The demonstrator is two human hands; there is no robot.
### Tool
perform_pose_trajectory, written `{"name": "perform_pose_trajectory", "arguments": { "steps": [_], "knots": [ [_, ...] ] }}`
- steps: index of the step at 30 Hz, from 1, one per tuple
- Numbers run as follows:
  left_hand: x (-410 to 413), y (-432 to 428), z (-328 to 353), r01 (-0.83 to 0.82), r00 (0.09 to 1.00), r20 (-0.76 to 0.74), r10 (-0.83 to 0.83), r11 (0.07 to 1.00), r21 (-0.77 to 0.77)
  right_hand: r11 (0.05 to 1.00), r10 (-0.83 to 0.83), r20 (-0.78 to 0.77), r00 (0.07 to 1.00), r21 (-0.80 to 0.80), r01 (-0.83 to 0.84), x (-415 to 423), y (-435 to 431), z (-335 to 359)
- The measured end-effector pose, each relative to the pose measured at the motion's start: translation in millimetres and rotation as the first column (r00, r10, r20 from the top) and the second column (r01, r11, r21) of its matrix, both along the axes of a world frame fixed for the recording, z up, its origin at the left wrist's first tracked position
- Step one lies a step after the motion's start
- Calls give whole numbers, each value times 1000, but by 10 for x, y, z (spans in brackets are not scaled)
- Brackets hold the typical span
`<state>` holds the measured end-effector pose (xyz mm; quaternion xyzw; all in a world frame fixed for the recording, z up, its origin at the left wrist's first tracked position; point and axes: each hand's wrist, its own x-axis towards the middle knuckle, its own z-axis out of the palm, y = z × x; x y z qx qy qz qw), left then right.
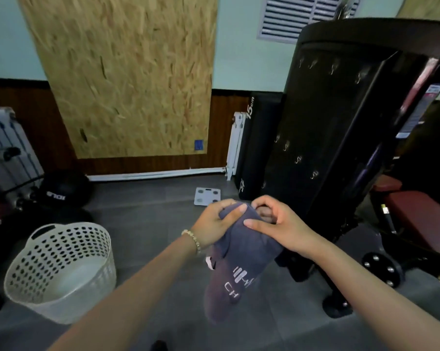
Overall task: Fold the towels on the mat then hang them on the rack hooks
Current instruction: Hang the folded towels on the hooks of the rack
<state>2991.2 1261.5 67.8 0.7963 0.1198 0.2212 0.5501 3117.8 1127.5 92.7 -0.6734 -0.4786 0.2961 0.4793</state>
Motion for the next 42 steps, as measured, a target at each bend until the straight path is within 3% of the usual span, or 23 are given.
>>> {"name": "perform_pose_trajectory", "arguments": {
  "steps": [8, 13, 17, 23, 29, 31, 33, 38, 42],
  "knots": [
    [1015, 2433, 422, 94, 995, 28, -95, 995, 14, 991, -131, -62, 989, -4, 131, 815, 2165, 176],
    [1699, 3606, 859, 21, 991, 132, -13, 998, -57, 989, -145, -39, 989, -48, 143, 1356, 3176, 481],
    [2298, 4425, 1098, -36, 990, 126, 57, 986, -162, 985, -165, 39, 985, -34, 167, 1854, 3749, 696],
    [3269, 5386, 1158, 43, 997, 57, -43, 999, 6, 974, -224, 251, 942, 35, 222, 2750, 4447, 847],
    [4338, 6238, 1086, 220, 974, -98, -202, 950, 224, 975, -223, 190, 956, 56, 216, 3638, 5128, 1052],
    [4714, 6332, 1124, 304, 950, -152, -271, 915, 265, 964, -264, 205, 942, 87, 251, 3915, 5314, 1154],
    [5032, 6266, 1238, 396, 915, -161, -369, 897, 197, 944, -327, 183, 927, 102, 313, 4176, 5431, 1252],
    [5850, 6100, 1362, 669, 741, -49, -670, 729, 144, 895, -444, 88, 892, 79, 438, 4790, 5484, 1366],
    [6587, 6228, 1301, 792, 601, -7, -800, 596, -131, 838, -546, 9, 838, 22, 545, 5192, 5424, 1287]
  ]
}}
